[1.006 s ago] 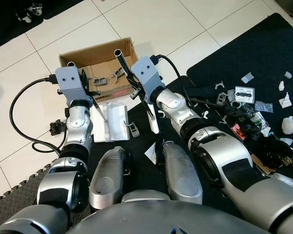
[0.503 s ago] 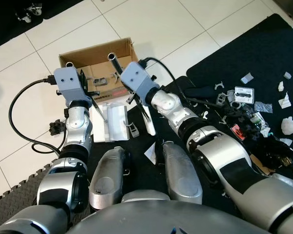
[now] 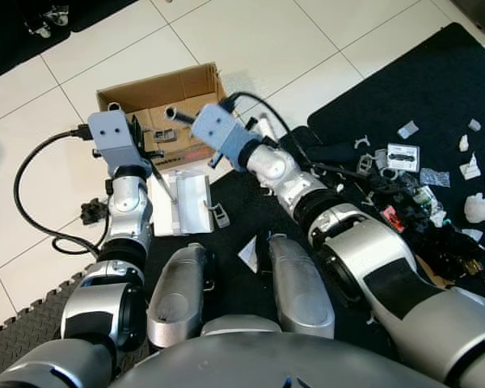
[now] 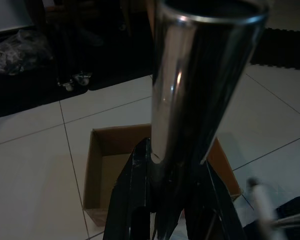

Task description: Sweep floor

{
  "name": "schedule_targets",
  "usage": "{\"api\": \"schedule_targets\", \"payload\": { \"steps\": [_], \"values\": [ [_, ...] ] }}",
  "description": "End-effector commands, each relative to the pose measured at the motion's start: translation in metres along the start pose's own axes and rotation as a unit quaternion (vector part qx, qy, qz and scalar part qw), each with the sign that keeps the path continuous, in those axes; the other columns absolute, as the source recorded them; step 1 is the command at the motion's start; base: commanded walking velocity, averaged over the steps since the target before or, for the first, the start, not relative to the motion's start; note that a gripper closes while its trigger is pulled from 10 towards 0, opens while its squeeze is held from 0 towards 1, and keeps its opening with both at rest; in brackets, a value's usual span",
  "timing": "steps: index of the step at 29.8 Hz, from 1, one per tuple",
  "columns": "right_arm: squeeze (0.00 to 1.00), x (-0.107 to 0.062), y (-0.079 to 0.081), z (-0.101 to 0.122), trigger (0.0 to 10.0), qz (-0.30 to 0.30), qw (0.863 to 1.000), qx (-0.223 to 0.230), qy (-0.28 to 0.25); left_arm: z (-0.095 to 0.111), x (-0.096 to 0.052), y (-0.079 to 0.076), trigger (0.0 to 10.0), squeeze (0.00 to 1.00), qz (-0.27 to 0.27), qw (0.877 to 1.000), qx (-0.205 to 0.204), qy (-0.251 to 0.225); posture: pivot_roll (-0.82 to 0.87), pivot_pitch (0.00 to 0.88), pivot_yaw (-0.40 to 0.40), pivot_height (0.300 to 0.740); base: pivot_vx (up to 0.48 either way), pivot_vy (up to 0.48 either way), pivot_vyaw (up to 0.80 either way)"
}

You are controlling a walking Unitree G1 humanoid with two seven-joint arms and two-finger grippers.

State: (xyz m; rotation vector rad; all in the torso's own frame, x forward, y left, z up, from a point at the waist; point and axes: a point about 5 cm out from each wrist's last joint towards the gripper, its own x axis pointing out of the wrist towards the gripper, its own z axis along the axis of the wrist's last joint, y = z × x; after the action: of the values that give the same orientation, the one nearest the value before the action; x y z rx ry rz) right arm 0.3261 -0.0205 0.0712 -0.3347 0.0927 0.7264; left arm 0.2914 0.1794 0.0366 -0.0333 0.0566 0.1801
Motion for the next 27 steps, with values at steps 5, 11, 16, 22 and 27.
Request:
{"api": "schedule_targets", "payload": {
  "steps": [5,11,16,22,27],
  "values": [
    [0.0,0.018,0.027,0.029,10.0,0.01,0.996,0.075,-0.047,-0.018,-0.01,-0.003,10.0,0.0,-0.002,0.999,-0.007,0.043,0.07,0.146,-0.027,0.74,0.0,0.0,0.0],
    [0.0,0.016,0.014,0.025,10.0,-0.029,0.976,0.21,-0.052,-0.017,-0.01,-0.003,10.0,0.0,-0.003,0.999,-0.006,0.042,0.07,0.143,-0.024,0.74,0.0,0.0,0.0],
    [0.0,0.014,0.007,0.021,10.0,-0.045,0.953,0.294,-0.059,-0.017,-0.009,-0.003,10.0,0.0,-0.004,0.999,-0.005,0.042,0.07,0.147,-0.021,0.74,0.0,0.0,0.0],
    [0.0,0.013,0.001,0.019,10.0,-0.06,0.94,0.331,-0.064,-0.017,-0.009,-0.002,10.0,0.0,-0.004,0.999,-0.005,0.042,0.07,0.148,-0.02,0.74,0.0,0.0,0.0],
    [0.0,0.014,-0.005,0.023,10.0,-0.063,0.91,0.4,-0.088,-0.017,-0.01,-0.002,10.0,0.0,-0.004,0.999,-0.004,0.042,0.07,0.152,-0.019,0.74,0.0,0.0,0.0]
  ]
}}
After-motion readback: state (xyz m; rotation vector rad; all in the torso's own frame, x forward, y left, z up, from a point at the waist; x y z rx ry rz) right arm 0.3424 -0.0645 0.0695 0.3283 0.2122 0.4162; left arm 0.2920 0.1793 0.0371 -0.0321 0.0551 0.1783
